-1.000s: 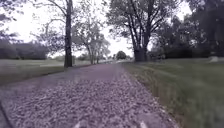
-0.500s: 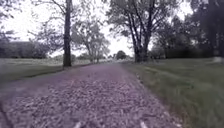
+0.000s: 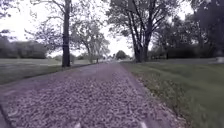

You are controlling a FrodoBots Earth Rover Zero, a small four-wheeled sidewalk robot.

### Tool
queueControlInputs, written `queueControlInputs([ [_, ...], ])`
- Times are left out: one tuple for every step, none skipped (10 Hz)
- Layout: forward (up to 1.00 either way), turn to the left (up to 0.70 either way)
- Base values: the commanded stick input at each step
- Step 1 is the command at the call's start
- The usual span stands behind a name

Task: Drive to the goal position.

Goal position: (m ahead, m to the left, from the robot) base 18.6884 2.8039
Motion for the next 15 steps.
queueControlInputs([
  [0.70,0.00],
  [0.70,0.00],
  [0.70,0.00],
  [0.70,0.00],
  [0.70,0.00],
  [0.70,0.00],
  [0.70,0.00],
  [0.70,0.00],
  [0.70,0.00],
  [0.70,0.00],
  [0.70,0.00],
  [0.70,0.00],
  [0.70,0.00],
  [0.70,0.00],
  [0.70,0.00],
])
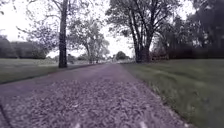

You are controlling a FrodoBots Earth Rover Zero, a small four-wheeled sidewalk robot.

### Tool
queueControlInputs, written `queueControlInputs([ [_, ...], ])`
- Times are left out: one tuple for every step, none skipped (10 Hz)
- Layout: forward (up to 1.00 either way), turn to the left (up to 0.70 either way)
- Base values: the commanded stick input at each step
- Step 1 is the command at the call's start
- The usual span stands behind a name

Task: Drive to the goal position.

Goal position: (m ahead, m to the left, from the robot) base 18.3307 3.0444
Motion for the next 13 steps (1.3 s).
queueControlInputs([
  [0.70,0.00],
  [0.70,0.00],
  [0.70,0.00],
  [0.70,0.00],
  [0.70,0.00],
  [0.70,0.00],
  [0.70,0.00],
  [0.70,0.00],
  [0.70,0.00],
  [0.70,0.00],
  [0.70,0.00],
  [0.70,0.00],
  [0.70,0.00],
])
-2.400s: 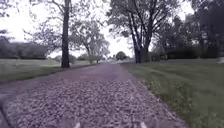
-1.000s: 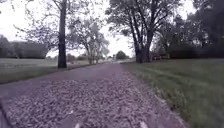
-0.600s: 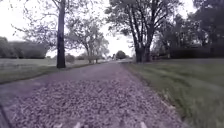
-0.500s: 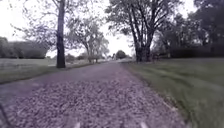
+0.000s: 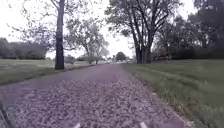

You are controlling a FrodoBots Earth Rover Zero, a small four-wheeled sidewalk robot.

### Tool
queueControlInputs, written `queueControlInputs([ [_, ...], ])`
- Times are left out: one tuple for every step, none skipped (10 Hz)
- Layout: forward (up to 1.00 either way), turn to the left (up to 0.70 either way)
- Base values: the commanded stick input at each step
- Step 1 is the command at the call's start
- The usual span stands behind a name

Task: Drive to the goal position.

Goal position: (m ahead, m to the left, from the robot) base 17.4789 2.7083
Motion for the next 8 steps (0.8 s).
queueControlInputs([
  [0.70,0.00],
  [0.70,0.00],
  [0.70,0.00],
  [0.70,0.00],
  [0.70,0.00],
  [0.70,0.00],
  [0.70,0.00],
  [0.70,0.00],
])
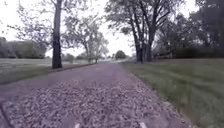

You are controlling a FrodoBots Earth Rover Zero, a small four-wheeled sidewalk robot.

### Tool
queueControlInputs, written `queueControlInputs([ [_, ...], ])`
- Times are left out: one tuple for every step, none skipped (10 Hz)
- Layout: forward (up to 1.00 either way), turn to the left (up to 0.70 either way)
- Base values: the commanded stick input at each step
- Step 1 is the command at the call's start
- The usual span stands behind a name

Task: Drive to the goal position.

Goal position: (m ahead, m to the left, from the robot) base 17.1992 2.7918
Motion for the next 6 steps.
queueControlInputs([
  [0.70,0.00],
  [0.70,0.00],
  [0.70,0.00],
  [0.70,0.00],
  [0.70,0.00],
  [0.70,0.00],
])
